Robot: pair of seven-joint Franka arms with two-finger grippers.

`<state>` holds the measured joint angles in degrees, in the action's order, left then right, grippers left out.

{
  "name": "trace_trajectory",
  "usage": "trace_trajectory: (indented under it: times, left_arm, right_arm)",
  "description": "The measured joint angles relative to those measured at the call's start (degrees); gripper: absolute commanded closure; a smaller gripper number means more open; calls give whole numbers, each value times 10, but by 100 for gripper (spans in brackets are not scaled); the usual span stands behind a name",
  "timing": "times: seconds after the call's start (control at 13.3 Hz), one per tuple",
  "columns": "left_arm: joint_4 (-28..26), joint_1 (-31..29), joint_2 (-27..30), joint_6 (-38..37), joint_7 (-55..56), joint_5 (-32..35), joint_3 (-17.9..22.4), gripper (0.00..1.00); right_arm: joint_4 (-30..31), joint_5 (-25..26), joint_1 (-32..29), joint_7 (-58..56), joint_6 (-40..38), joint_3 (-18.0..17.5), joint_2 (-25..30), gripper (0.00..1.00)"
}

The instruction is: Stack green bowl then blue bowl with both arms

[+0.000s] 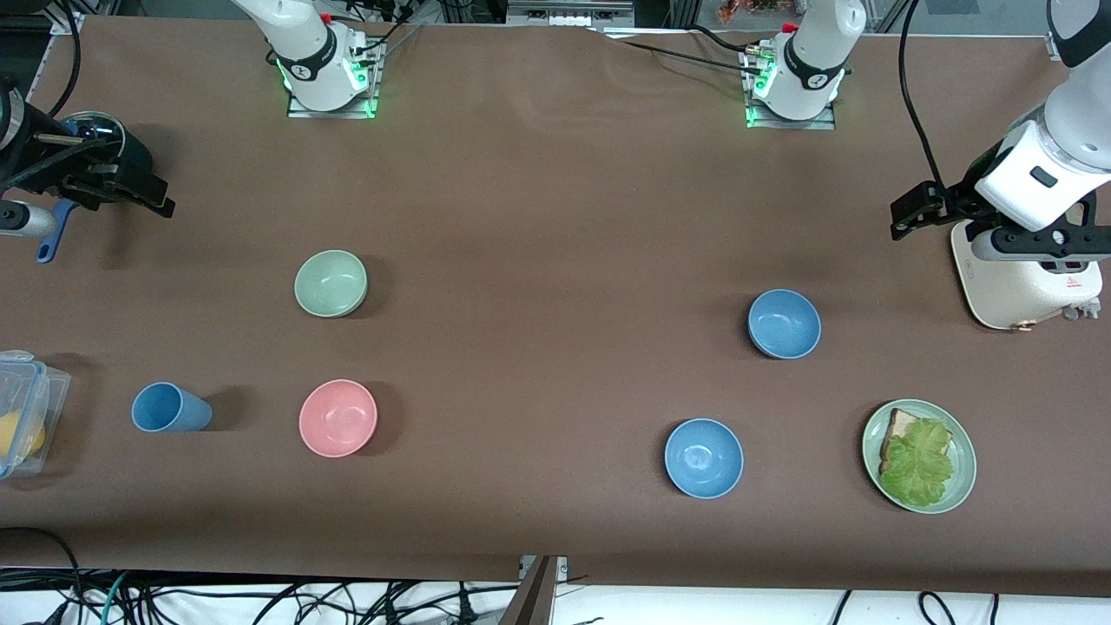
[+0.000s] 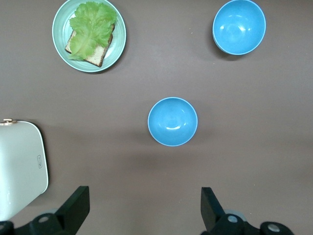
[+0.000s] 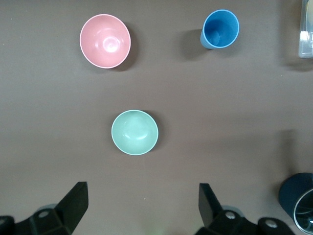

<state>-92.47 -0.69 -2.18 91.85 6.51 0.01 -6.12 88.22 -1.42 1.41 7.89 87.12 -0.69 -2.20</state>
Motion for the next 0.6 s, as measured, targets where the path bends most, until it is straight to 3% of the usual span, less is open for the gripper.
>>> trace_trajectory:
  times: [0.6]
  left_arm:
    - [0, 0, 0, -4, 0, 0, 0, 0]
  right_arm:
    - [0, 0, 0, 0, 0, 0, 0, 0]
